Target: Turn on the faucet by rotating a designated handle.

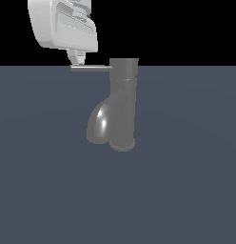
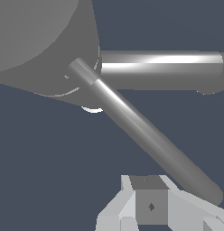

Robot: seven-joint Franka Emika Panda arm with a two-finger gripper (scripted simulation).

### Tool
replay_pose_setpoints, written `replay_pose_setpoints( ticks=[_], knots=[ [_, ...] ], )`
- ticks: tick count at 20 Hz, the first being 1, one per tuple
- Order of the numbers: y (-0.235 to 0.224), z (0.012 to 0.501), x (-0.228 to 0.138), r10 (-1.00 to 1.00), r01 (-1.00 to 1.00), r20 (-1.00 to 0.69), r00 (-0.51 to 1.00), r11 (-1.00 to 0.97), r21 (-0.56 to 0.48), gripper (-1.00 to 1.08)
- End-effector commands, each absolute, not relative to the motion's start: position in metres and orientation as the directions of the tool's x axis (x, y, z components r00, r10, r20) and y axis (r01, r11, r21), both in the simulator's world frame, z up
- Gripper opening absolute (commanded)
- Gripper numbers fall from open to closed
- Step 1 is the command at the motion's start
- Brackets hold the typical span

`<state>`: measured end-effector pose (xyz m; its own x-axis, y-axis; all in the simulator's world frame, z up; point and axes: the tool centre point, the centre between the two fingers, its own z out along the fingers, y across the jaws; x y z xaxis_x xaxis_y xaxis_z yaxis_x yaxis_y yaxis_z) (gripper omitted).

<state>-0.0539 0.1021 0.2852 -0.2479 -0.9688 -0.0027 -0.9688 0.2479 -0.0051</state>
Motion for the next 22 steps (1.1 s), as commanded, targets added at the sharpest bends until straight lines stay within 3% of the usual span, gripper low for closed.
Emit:
replay_pose_setpoints(
  ticks=[1, 22],
  knots=[
    [0.092, 0.285, -0.062, -0.967, -0.967, 0.0, -0.256, 0.256, -0.003, -1.0],
    [0.056, 0.285, -0.124, -0.968, -0.968, 0.0, -0.253, 0.253, 0.0, -1.0]
  ],
)
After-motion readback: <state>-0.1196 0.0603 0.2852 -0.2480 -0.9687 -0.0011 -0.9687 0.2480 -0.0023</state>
